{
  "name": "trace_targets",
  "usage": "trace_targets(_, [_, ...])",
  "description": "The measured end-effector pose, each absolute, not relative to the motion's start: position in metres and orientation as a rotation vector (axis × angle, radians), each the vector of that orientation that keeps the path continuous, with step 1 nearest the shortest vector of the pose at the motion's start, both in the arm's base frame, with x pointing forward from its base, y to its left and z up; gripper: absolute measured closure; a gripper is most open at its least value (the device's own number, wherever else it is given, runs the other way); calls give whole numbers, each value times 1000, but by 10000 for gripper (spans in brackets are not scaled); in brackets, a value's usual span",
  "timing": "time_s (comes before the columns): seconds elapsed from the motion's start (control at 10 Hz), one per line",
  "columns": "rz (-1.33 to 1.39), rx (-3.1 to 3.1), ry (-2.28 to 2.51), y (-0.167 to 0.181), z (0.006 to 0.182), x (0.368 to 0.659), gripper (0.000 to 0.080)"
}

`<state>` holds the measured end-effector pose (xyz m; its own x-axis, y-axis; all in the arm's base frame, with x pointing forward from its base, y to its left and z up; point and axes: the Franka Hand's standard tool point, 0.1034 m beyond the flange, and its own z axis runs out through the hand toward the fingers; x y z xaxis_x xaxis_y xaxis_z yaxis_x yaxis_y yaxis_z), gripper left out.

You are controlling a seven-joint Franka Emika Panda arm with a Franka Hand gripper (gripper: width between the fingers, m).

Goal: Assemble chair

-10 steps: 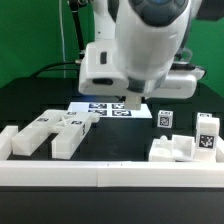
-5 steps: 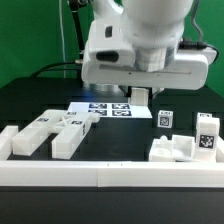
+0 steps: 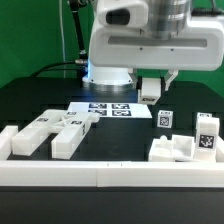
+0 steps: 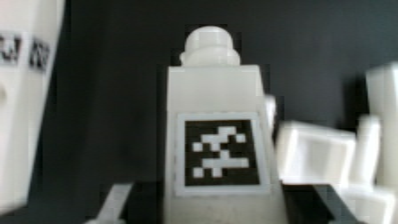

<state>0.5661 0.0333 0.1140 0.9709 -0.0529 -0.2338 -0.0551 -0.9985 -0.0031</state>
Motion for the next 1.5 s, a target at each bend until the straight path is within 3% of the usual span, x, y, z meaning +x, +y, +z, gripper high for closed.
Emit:
trace_targets(0.4, [-4,-3130,87,33,111,569,509])
trace_targets(0.7, [-355,-3111,67,40,121,596,509])
trace_targets(1.0, [-673,-3069,59,39,123,601,509])
trace_targets(1.5, [-697,-3067,45,41,116,609,509])
